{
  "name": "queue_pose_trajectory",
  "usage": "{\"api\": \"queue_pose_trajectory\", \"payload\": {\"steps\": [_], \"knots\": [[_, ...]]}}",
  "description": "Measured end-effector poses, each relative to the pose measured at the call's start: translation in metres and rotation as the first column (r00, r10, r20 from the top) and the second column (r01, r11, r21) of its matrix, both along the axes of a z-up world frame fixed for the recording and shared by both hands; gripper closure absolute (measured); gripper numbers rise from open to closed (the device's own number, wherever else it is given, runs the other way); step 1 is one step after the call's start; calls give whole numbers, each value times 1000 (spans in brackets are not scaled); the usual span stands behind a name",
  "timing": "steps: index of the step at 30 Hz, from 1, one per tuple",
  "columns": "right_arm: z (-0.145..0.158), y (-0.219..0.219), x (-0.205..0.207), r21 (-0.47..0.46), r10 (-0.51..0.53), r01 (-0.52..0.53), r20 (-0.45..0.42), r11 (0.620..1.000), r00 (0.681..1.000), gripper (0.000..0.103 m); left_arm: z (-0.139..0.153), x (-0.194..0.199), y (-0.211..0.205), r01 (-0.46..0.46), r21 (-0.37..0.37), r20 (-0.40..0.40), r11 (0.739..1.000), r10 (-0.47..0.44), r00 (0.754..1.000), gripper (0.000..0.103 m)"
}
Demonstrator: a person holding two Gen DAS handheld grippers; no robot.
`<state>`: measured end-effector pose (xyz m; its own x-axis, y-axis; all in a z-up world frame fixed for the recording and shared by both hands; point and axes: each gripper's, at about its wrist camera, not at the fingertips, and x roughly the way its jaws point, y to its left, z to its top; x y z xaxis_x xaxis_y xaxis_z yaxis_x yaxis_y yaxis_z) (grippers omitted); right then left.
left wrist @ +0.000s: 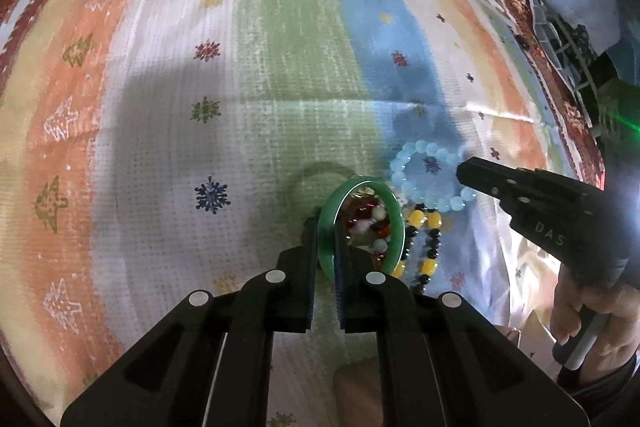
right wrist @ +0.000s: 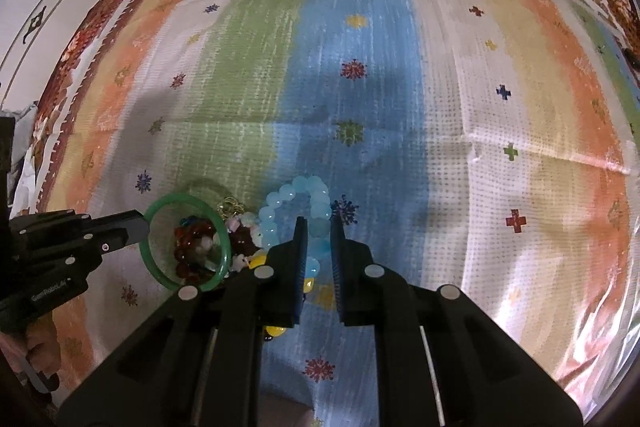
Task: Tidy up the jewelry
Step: 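Grasp the green jade bangle with the left gripper while the right gripper grasps the light-blue bracelet, then carry the bangle into the grey tray and open the left gripper while the right gripper carries the blue bracelet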
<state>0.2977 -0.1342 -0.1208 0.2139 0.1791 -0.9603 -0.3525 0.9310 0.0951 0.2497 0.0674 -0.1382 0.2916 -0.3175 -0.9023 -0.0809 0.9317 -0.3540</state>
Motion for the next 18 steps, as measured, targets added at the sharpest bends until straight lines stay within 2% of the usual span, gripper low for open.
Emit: {"api": "queue_pose_trajectory", "payload": {"steps": [3, 18], "knots": [[4, 5, -6, -18, 10, -10, 20, 1000, 1000, 90, 7, -4, -5, 14, 10, 18, 1000, -14, 1000, 96], [46, 2, -39, 30, 56, -59, 90, 998, 994, 90, 49, -24, -22, 43, -7, 117, 999, -41, 992, 96]]}}
